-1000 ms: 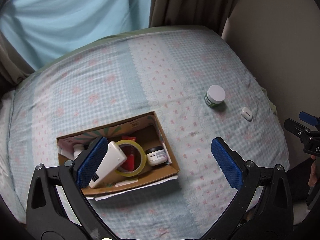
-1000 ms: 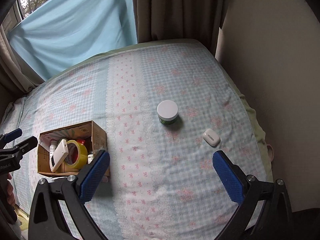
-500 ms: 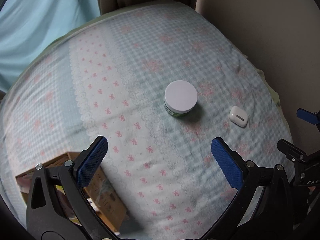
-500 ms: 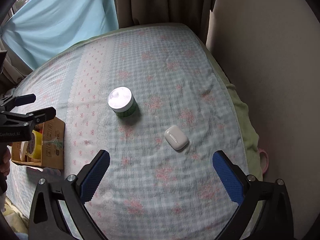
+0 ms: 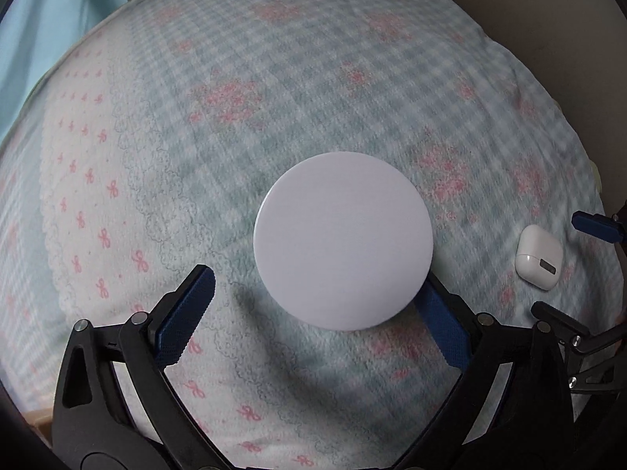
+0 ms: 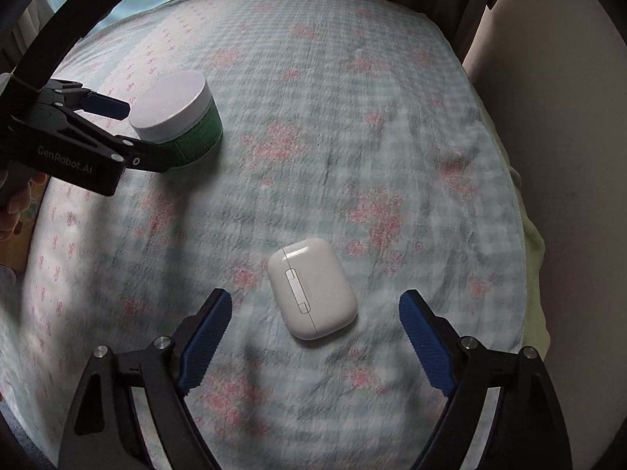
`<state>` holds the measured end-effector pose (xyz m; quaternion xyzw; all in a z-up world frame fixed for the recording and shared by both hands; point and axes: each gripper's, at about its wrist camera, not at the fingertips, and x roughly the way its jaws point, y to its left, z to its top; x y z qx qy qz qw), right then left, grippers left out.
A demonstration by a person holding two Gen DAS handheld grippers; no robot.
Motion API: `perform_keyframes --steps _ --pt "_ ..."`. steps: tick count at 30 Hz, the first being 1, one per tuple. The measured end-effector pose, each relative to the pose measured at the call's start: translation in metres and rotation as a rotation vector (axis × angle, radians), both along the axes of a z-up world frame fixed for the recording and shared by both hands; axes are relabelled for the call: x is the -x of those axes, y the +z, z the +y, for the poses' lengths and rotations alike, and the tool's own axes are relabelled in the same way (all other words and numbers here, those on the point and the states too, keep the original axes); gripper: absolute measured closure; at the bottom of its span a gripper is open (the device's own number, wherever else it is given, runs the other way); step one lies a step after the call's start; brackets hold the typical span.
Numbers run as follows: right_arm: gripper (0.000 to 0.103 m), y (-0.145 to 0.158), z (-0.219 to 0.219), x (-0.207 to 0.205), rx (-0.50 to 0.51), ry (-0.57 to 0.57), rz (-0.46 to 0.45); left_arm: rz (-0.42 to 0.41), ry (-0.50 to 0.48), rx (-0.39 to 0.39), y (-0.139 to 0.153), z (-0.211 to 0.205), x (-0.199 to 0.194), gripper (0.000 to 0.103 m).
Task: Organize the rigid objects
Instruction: 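Grasp the white-lidded green jar with the left tool while the right tool grasps the earbud case, then carry the green jar and earbud case into the cardboard box and release both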
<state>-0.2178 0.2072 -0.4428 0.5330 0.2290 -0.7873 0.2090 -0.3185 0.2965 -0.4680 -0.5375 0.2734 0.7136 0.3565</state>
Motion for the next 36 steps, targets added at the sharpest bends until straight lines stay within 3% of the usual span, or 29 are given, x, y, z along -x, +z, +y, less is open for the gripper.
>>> perform_keyframes --steps 6,9,11,12,15,25,36 --pt "0.027 -0.017 -0.007 0.006 0.015 0.053 -0.038 0.0 -0.037 0.03 -0.017 0.014 0.004 0.007" --pt "0.038 -0.019 -0.01 0.005 -0.003 0.075 -0.028 0.004 -0.049 0.016 -0.018 0.017 0.002 0.014" --pt "0.048 -0.016 -0.009 0.006 0.006 0.068 -0.026 -0.007 -0.07 0.006 -0.016 0.02 -0.001 0.031" --pt "0.05 -0.016 -0.007 0.007 0.01 0.062 -0.03 -0.009 -0.076 0.006 -0.015 0.021 -0.002 0.035" --pt "0.056 -0.014 -0.002 0.011 0.029 0.048 -0.054 -0.019 -0.058 0.009 -0.014 0.023 -0.001 0.035" --pt "0.057 -0.002 0.006 0.009 0.079 -0.005 -0.078 -0.037 -0.008 -0.017 -0.004 0.019 0.0 0.035" --pt "0.06 0.054 0.0 0.015 0.148 -0.072 -0.06 -0.021 0.067 -0.111 0.066 -0.025 0.015 0.035"
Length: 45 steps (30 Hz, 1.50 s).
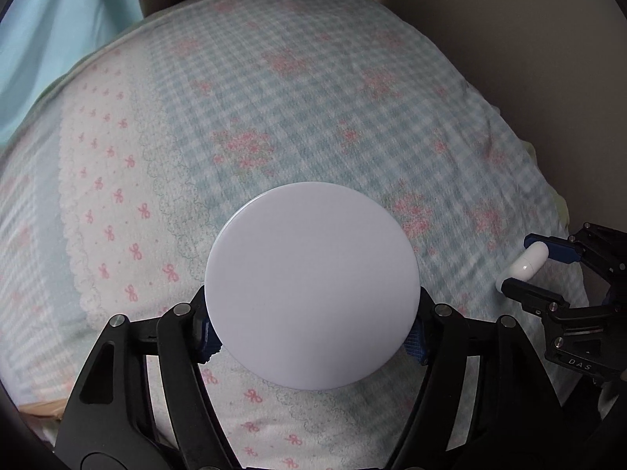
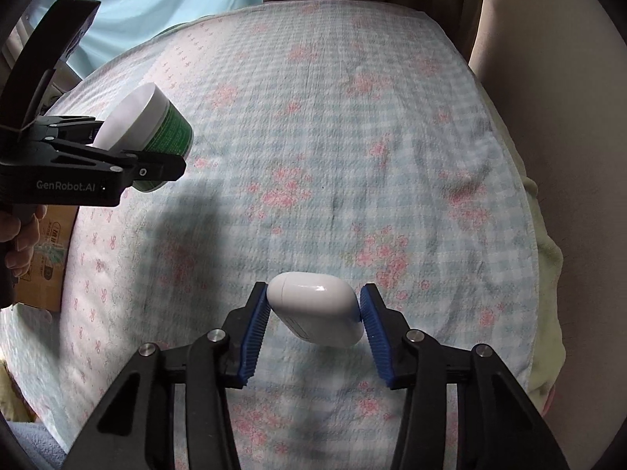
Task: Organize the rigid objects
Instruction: 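Carry the green jar and earbud case into the cardboard box and release both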
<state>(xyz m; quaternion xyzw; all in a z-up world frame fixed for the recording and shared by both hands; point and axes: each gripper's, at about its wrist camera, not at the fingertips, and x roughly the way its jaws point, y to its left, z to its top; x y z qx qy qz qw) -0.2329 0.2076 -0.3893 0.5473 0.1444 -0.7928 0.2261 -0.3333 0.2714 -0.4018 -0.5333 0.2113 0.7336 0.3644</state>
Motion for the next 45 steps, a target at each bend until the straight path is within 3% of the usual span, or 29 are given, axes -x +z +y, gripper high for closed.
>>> perform_keyframes --steps 4,11,17,23,33,39,45 --pt "0.06 0.02 -0.005 -0.009 0.035 -0.028 0.006 0.01 0.043 -0.03 0.032 -0.024 -0.007 0.035" --pt "0.06 0.075 -0.032 -0.024 0.113 -0.078 0.025 0.049 0.141 -0.086 0.093 -0.101 -0.013 0.035" --pt "0.06 0.128 -0.082 -0.058 0.188 -0.061 0.037 0.087 0.241 -0.098 0.141 -0.199 -0.022 0.035" --pt "0.06 0.162 -0.154 -0.104 0.263 0.015 0.029 0.109 0.353 -0.069 0.165 -0.308 -0.03 0.035" --pt "0.06 0.144 -0.275 -0.168 0.323 0.115 -0.076 0.092 0.492 -0.019 0.153 -0.45 -0.019 0.035" --pt "0.06 0.108 -0.321 -0.183 0.29 0.09 -0.134 0.055 0.478 -0.016 0.114 -0.481 0.002 0.035" --pt "0.06 0.058 -0.34 -0.183 0.236 0.014 -0.192 0.019 0.425 0.008 0.069 -0.487 0.02 0.035"
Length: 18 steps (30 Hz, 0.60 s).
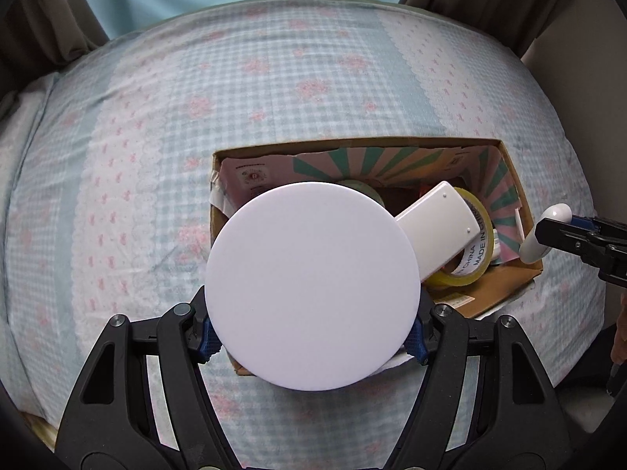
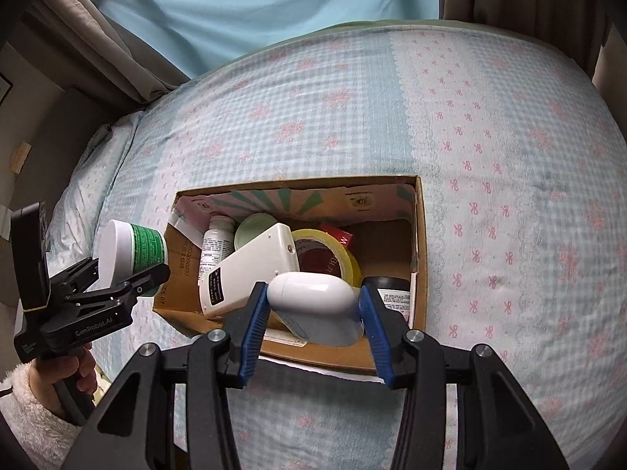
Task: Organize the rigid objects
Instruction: 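Carry the green jar and earbud case into the cardboard box and release both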
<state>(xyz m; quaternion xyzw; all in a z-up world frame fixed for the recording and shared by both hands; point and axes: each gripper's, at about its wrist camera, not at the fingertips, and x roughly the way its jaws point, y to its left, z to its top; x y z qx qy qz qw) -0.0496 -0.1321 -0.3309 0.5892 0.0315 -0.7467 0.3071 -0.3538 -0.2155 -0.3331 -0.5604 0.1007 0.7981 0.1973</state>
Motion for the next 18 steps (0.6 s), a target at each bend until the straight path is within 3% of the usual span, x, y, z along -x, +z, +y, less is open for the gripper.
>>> perform_keyframes --steps 10,12,13,15,16,18 --pt "0.059 -0.041 -0.004 0.004 -0.089 -0.02 -0.062 -0.031 -0.029 0.033 -0.027 -0.006 0.014 0.035" --pt "0.059 -0.045 -0.006 0.005 -0.127 -0.021 -0.063 -0.039 -0.035 0.007 -0.028 -0.006 0.013 0.023" --pt "0.056 -0.045 -0.006 0.004 -0.147 -0.021 -0.047 -0.026 -0.044 0.005 -0.025 -0.005 0.012 0.001" --pt "0.026 -0.043 -0.004 0.003 -0.185 -0.029 -0.014 0.013 -0.071 -0.008 -0.016 -0.003 0.008 0.0" --pt "0.005 -0.04 -0.001 0.002 -0.191 -0.04 0.009 0.022 -0.083 -0.01 -0.014 -0.002 0.007 0.0" --pt "0.0 -0.036 0.006 0.002 -0.189 -0.07 0.035 0.031 -0.089 -0.009 -0.01 -0.001 0.007 0.0"
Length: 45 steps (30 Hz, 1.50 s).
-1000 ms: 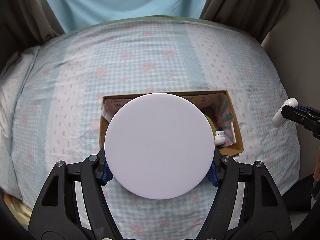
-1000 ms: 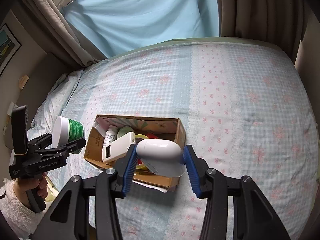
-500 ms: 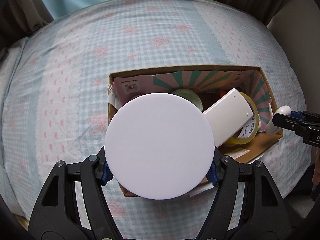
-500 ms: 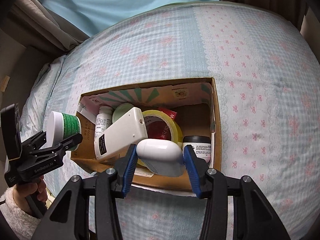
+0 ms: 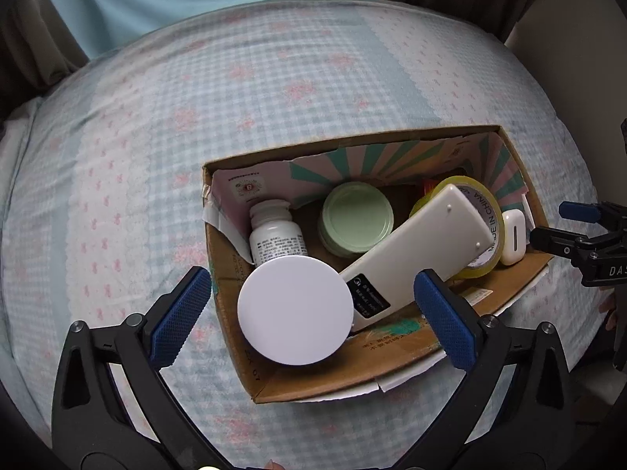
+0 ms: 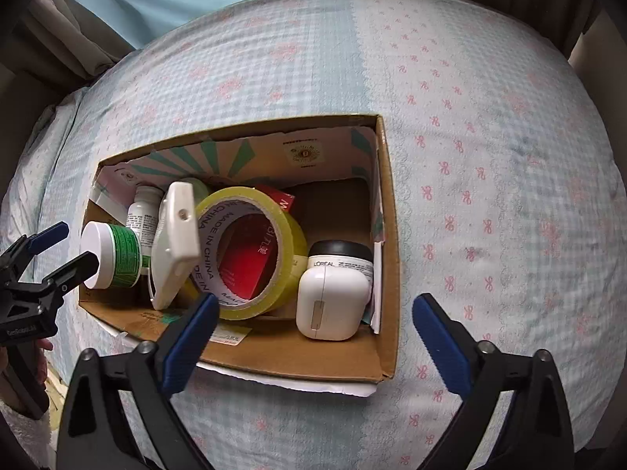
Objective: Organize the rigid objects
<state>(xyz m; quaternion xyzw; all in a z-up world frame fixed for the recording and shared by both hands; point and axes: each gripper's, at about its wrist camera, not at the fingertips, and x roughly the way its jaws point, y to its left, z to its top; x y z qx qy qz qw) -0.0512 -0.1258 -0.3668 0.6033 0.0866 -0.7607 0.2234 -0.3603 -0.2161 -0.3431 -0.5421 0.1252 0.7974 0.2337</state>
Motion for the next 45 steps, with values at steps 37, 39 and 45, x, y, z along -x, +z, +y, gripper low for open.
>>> perform_keyframes --steps 37,39,45 --pt "0.0 0.235 0.067 -0.034 0.095 0.047 0.313 0.292 0.2 -0.112 0.262 0.045 -0.119 0.0" --pt "0.0 0.263 0.08 -0.039 0.107 0.03 0.359 0.365 0.213 -0.12 0.292 0.049 -0.133 0.0" --pt "0.0 0.325 0.115 -0.058 0.136 -0.029 0.488 0.477 0.24 -0.163 0.341 0.049 -0.166 0.0"
